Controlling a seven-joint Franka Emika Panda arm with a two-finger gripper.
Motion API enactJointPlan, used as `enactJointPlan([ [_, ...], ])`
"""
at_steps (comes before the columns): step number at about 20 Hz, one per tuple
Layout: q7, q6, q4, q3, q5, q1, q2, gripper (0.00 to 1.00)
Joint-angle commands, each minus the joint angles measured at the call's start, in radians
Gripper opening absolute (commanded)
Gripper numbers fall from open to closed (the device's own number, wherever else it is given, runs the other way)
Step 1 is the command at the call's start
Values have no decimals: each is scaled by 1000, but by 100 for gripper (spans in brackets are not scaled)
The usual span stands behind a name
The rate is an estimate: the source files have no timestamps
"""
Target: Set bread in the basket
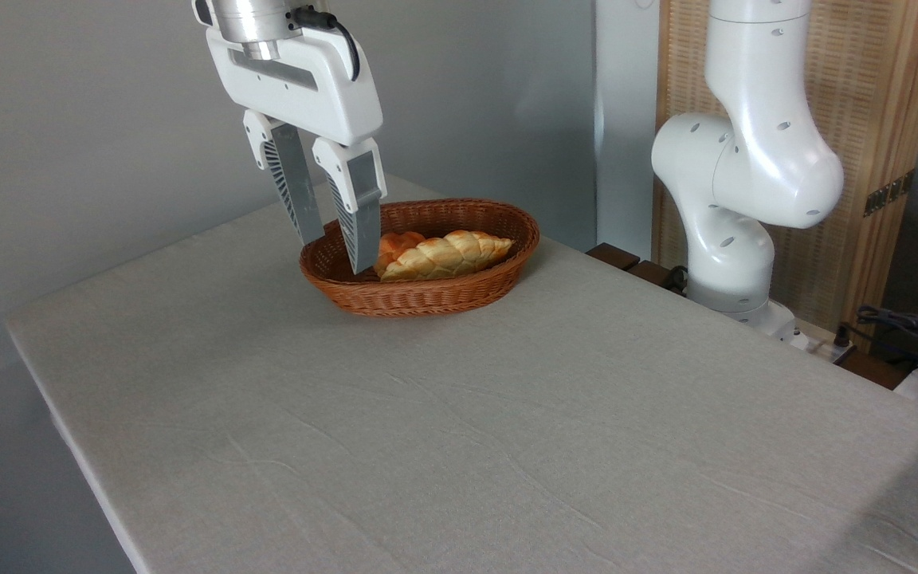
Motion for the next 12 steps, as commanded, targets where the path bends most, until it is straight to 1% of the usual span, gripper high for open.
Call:
enactJointPlan([
  [1,-2,-36,27,42,14,-8,-1,100],
  [2,10,-35,29,45,16,-8,-1,100],
  [5,70,-30,31,101,14,-11,-5,100],
  [7,104,-28,31,123,13,-10,-12,100],
  [12,118,8,31,123,13,-11,-12,100],
])
